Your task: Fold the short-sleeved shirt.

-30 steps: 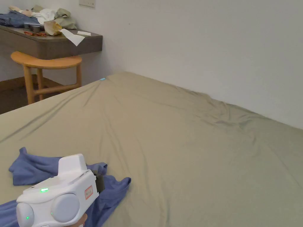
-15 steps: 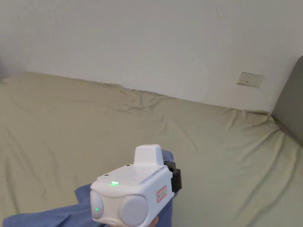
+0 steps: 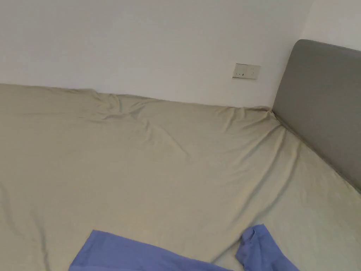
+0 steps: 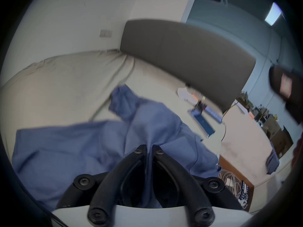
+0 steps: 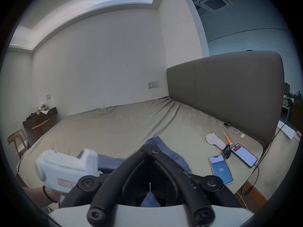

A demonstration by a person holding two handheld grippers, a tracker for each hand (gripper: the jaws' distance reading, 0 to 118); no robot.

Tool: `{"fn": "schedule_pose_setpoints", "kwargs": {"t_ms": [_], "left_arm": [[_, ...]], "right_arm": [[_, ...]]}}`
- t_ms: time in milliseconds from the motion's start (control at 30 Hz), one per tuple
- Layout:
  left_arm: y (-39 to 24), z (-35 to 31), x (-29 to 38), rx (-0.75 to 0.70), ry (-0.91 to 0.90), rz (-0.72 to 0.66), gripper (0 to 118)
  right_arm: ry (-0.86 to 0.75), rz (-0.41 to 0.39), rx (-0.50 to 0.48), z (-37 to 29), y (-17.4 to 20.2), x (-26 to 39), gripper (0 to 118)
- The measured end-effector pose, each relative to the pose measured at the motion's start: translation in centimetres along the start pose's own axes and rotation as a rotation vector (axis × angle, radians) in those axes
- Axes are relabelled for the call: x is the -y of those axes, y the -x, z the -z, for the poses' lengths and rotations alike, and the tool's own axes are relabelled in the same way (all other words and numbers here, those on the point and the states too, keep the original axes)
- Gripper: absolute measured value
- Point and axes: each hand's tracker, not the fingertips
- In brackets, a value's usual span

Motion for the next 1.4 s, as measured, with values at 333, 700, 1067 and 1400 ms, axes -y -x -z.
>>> {"fn": "schedule_pose_setpoints", "kwargs": {"t_ms": [333, 700, 1067, 1400], "left_arm": [[3.3, 1.6, 2.5, -0.037, 0.076, -0.169, 96], [10.6, -19.7, 4.1, -0.384, -0.48, -0.339, 105], [13.4, -26.0, 9.7, -0.802, -0.394, -0.423, 0], [22.0, -17.1, 3.2, -0.531, -0.292, -0.435, 111]], "right_arm": [[0.06, -0.005, -0.073, 1.6, 1.0, 0.9, 3], [0.024, -0.065, -0.132, 4.3, 4.3, -0.2, 10], [0.081, -0.084, -0.25, 6.4, 7.7, 0.7, 10], [0.121, -0.081, -0.193, 7.6, 6.7, 0.5, 10]]}}
